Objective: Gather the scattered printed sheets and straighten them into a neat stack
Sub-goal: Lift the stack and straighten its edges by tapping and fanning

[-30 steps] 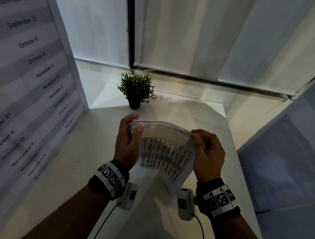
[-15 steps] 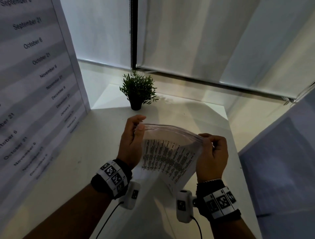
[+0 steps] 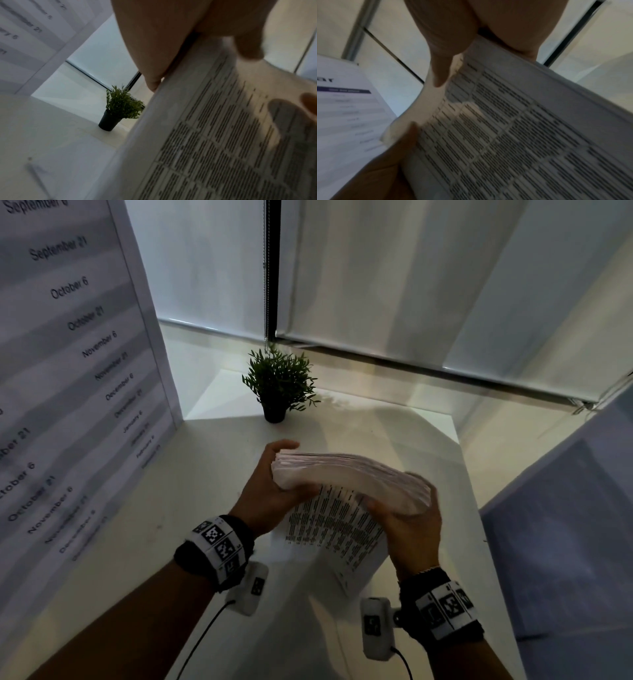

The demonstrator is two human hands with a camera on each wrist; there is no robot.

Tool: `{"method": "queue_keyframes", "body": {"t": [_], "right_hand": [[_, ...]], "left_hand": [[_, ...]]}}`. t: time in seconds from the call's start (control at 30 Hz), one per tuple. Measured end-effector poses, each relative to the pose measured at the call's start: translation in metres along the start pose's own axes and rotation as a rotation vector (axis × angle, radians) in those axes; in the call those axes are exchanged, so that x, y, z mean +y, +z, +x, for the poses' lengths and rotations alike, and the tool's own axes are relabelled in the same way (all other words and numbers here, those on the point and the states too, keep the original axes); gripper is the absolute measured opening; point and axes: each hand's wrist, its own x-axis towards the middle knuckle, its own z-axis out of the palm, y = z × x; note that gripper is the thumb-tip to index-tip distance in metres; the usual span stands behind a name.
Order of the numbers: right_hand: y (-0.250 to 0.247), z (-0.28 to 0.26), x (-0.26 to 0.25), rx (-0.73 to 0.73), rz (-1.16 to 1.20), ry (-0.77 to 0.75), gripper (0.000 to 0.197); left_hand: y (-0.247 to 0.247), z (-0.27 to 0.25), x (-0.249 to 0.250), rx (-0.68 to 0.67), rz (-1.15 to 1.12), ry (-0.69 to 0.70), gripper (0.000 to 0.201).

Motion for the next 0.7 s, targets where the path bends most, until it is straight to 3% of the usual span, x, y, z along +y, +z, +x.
{"method": "queue_keyframes", "body": {"t": [0.07, 0.17, 0.23, 0.33, 0.43, 0.5, 0.6, 0.67, 0.7], "right_hand": [[-0.001, 0.003, 0.000, -0.030, 0.026, 0.031, 0.032], [-0.008, 0.005, -0.003, -0.071, 0.068, -0.027, 0.025], [-0.010, 0.003, -0.004, -0.085, 0.057, -0.068, 0.031], [-0.007, 0.001, -0.001, -0.064, 0.141, -0.081, 0.038], [-0.001, 0.002, 0.002, -0.001, 0.130, -0.106, 0.012], [0.000, 0.006, 0.004, 0.062, 0.156, -0.093, 0.027], [-0.002, 0.008, 0.003, 0.070, 0.237, -0.061, 0.033], [-0.001, 0.006, 0.003, 0.091, 0.315, -0.013, 0.069], [-0.001, 0.005, 0.006, 0.082, 0.335, 0.004, 0.074]], "left_hand": [[0.002, -0.003, 0.004, 0.035, 0.091, 0.023, 0.056], [0.001, -0.007, 0.010, 0.092, 0.058, 0.070, 0.042], [-0.004, -0.009, 0.004, 0.099, 0.035, 0.083, 0.043], [-0.010, -0.013, -0.007, 0.026, -0.074, -0.010, 0.057], [-0.008, -0.016, -0.010, -0.014, -0.119, -0.049, 0.053], [-0.007, -0.017, -0.011, -0.010, -0.107, -0.038, 0.047], [-0.007, -0.016, -0.011, -0.020, -0.082, -0.038, 0.046], [-0.009, -0.014, -0.013, -0.029, -0.074, -0.047, 0.047], [-0.010, -0.014, -0.014, -0.035, -0.074, -0.049, 0.048]]}}
